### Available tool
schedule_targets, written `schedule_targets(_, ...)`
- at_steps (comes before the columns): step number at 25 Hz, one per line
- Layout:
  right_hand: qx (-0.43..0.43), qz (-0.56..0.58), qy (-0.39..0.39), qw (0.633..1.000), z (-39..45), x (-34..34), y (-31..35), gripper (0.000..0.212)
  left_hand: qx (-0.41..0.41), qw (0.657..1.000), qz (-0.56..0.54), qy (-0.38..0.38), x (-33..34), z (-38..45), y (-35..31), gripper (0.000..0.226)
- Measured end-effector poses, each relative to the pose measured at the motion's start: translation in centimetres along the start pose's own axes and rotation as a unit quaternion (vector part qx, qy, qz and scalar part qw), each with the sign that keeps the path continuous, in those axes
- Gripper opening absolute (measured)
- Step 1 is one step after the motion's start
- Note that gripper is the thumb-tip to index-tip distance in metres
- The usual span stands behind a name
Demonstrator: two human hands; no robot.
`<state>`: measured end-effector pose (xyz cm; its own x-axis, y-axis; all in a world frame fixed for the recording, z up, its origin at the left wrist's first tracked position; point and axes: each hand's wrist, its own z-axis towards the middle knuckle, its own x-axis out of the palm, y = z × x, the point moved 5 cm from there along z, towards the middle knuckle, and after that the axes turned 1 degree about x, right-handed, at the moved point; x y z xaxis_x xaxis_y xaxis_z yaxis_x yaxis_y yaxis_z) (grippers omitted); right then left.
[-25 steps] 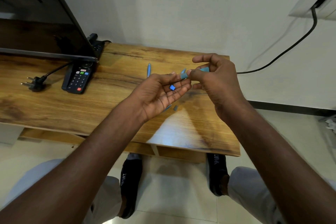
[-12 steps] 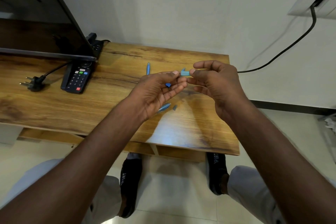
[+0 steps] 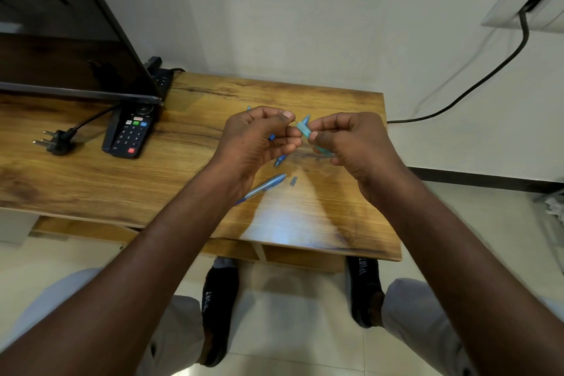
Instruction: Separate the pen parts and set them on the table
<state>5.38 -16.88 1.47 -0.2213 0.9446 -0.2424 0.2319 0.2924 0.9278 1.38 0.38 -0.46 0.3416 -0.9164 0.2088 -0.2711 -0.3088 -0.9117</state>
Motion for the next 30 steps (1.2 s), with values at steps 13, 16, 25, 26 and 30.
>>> schedule_targets(13,0.003,-0.029,0.018,0.999,-0.3,0.4,0.2,0.016,0.035,0.998,0.048,-0.014,-0.2,-0.2,-0.6,0.021)
schedule_targets(16,0.005,-0.041,0.021,0.999,-0.3,0.5,0.1,0.019,0.043,0.998,0.053,-0.015,-0.3,-0.2,-0.7,0.024)
schedule_targets(25,0.028,-0.058,0.038,0.997,-0.3,0.8,-0.2,0.023,0.041,0.999,0.02,-0.027,-0.9,0.3,-1.6,0.014)
schedule_targets(26,0.032,-0.059,0.039,0.997,-0.3,0.9,-0.2,0.024,0.024,0.999,-0.013,-0.019,-0.9,0.4,-1.5,0.013)
schedule_targets(30,0.062,-0.014,0.046,0.997,-0.6,1.0,0.0,0.025,-0.051,0.981,-0.187,0.031,-0.5,0.3,-1.4,0.014)
